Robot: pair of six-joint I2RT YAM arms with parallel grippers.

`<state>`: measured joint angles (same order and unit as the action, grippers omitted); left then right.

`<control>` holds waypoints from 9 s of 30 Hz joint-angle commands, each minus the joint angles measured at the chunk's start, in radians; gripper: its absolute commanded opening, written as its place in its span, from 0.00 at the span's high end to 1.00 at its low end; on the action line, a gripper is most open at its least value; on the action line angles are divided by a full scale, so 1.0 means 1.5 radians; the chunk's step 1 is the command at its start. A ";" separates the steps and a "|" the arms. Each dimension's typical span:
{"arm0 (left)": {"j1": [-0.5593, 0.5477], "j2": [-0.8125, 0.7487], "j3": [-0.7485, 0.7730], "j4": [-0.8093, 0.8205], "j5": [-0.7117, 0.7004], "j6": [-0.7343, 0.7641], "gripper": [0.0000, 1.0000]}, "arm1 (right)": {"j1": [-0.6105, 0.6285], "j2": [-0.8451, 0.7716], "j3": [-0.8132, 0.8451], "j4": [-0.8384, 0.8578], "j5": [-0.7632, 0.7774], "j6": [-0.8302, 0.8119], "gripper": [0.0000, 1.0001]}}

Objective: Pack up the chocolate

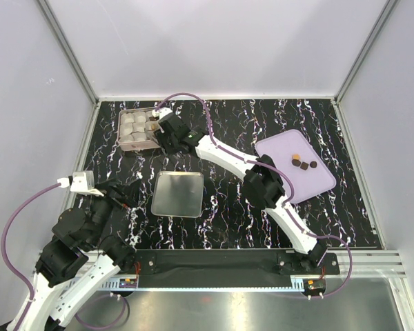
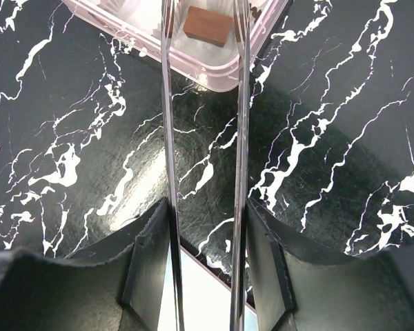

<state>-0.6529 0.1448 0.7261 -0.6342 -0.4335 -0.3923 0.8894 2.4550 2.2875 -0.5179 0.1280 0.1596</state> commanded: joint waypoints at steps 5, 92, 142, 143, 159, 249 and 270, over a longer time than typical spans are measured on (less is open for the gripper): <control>0.001 -0.008 0.000 0.035 -0.013 0.004 0.01 | 0.007 -0.013 0.032 0.029 0.024 -0.012 0.49; 0.001 0.008 -0.001 0.038 0.008 0.005 0.01 | -0.616 -0.760 -0.867 -0.121 0.088 0.205 0.50; 0.001 0.012 -0.001 0.037 0.007 0.005 0.01 | -0.617 -0.779 -0.832 -0.101 0.083 0.188 0.51; 0.001 0.011 -0.001 0.038 0.007 0.004 0.01 | -0.617 -0.777 -0.838 -0.095 0.077 0.189 0.51; 0.001 0.012 -0.001 0.037 0.006 0.004 0.01 | -0.617 -0.740 -0.883 -0.072 0.056 0.203 0.51; 0.001 0.014 -0.002 0.038 0.021 0.003 0.01 | -0.571 -0.837 -0.903 -0.165 -0.003 0.202 0.48; 0.001 0.015 -0.002 0.037 0.019 0.003 0.01 | -0.572 -0.794 -0.920 -0.126 0.035 0.210 0.50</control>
<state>-0.6529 0.1543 0.7261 -0.6338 -0.4149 -0.3923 0.0322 1.2415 0.9035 -0.7563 0.1394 0.4686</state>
